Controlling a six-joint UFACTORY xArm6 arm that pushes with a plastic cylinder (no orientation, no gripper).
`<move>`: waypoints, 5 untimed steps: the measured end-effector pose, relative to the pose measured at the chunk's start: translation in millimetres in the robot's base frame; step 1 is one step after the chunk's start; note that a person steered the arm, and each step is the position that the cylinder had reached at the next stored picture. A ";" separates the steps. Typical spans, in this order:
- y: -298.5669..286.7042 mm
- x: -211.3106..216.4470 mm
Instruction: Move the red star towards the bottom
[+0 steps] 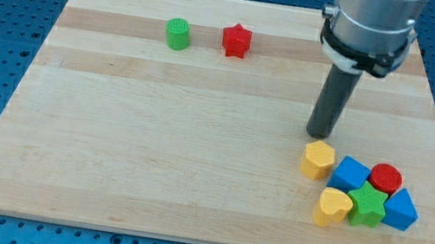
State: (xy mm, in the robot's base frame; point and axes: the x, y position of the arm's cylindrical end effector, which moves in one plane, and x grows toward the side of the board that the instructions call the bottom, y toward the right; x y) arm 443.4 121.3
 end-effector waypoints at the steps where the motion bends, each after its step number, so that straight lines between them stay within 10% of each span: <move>1: 0.0 -56.9; 3: -85.6 -177.3; 5: -142.3 -140.3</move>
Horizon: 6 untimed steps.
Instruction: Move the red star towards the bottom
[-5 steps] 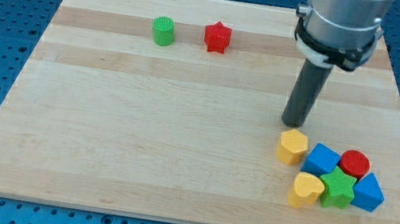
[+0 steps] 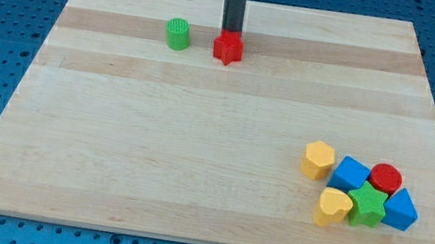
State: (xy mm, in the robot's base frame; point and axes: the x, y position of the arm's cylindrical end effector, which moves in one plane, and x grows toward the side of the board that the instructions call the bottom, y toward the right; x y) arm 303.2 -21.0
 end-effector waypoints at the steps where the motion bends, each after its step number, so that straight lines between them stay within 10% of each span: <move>1: 0.0 36.3; 6: -51.2 198.9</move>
